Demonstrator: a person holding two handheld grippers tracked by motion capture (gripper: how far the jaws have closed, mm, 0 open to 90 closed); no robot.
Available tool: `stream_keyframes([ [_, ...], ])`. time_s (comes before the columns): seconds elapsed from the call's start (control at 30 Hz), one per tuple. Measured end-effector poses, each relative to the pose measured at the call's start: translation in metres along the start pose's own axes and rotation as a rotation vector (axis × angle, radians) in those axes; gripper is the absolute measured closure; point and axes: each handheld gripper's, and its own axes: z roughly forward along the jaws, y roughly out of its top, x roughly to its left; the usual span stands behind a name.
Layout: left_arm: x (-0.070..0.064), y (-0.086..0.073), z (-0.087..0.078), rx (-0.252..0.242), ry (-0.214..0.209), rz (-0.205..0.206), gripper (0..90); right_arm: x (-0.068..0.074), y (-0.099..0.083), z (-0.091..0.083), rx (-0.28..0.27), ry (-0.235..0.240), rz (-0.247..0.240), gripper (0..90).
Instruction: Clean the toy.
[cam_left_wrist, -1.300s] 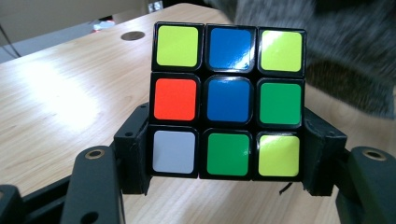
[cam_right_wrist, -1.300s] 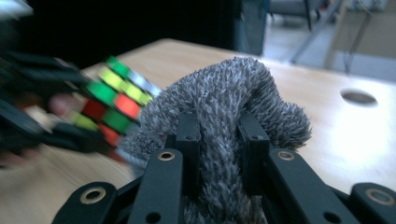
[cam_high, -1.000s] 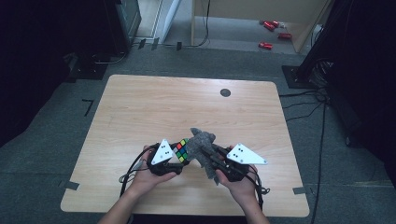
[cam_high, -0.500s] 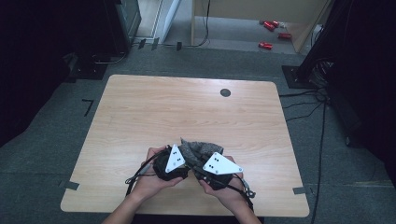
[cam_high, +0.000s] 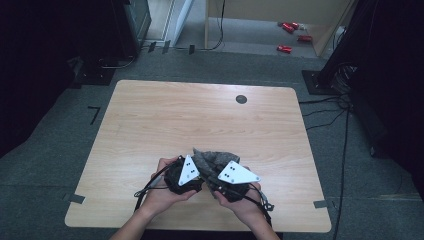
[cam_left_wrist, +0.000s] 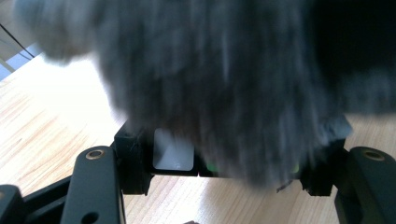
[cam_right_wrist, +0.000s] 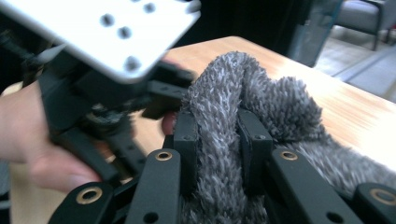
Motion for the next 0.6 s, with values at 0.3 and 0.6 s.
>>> stream_keyframes([
  [0.3,0.005,0.000,-0.002,-0.027,-0.015,-0.051,35.3,-0.015,0.000,-0.007,-0.053,-0.069,0.112,75.2],
  [0.6,0.004,0.001,-0.002,-0.031,-0.037,-0.063,35.3,-0.013,-0.001,-0.004,-0.055,-0.120,0.077,75.3],
])
